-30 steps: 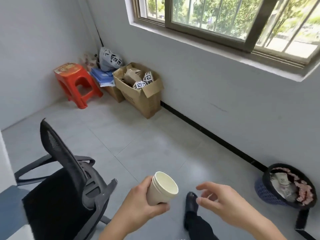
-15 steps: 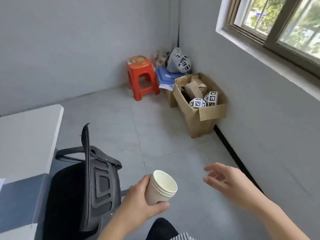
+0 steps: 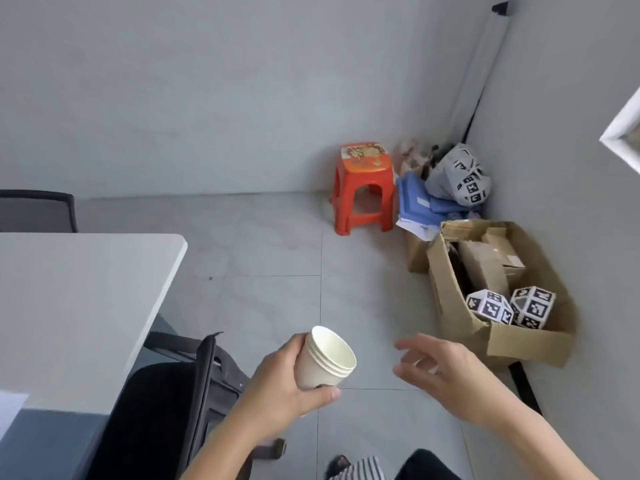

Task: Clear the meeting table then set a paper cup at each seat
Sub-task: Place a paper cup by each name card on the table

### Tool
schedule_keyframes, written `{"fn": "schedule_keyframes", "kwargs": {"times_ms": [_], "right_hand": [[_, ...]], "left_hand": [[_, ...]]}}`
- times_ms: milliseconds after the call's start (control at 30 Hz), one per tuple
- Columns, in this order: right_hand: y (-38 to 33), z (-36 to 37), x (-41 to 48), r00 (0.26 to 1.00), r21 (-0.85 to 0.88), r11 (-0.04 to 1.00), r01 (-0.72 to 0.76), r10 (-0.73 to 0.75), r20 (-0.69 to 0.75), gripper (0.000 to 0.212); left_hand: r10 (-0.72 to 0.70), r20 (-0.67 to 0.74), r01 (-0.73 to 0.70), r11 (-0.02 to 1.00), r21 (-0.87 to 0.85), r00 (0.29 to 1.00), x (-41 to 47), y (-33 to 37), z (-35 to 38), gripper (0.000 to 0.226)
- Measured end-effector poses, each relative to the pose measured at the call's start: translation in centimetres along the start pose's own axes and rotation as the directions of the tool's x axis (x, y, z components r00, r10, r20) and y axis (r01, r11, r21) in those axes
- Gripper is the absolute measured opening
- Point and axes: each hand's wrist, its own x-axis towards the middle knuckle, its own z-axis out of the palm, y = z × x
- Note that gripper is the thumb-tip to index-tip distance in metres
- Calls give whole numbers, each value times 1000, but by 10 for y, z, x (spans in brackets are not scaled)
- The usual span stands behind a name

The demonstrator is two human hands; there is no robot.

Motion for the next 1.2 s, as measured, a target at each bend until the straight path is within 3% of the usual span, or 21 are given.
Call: {"fn": "schedule_keyframes", "kwargs": {"times_ms": [100,300,400,500,600,800,967,1067,1200], "right_hand": [[1,-24,57,999,47,999,11,-9,-39,20],[7,-68,196,960,-91,992,89,-61,275,30],[-3,-104,272,953,-144,975,169,-125,277,35],[-32,-136,338,951,-153,961,232,-191,243,27],[-66,-149,399,914,-189,925,329,-262,309,22],[-141,-107,478,771,-158,841,517,-378,512,28],[-206,-54,518,617,-162,776,610,-337,711,39],[-258,-42,544,589,-158,755,637,-345,730,38],[-331,-22,577,610,-116,740,662,-443,657,28]], "left_hand": [[-40,-14,39,998,-57,999,42,6,-16,57],[-192,-171,171,977,-129,966,133,1,-43,58],[-236,-267,197,966,-166,934,184,17,-58,58],[-264,-303,201,954,-223,916,224,41,-74,59],[-352,-355,250,920,-300,866,245,44,-88,62],[-591,-441,377,791,-483,675,253,2,-122,62],[-607,-503,371,786,-495,615,269,-37,-184,62],[-599,-521,328,787,-522,607,279,-51,-232,55],[-574,-571,312,811,-495,587,284,-75,-290,62]]}}
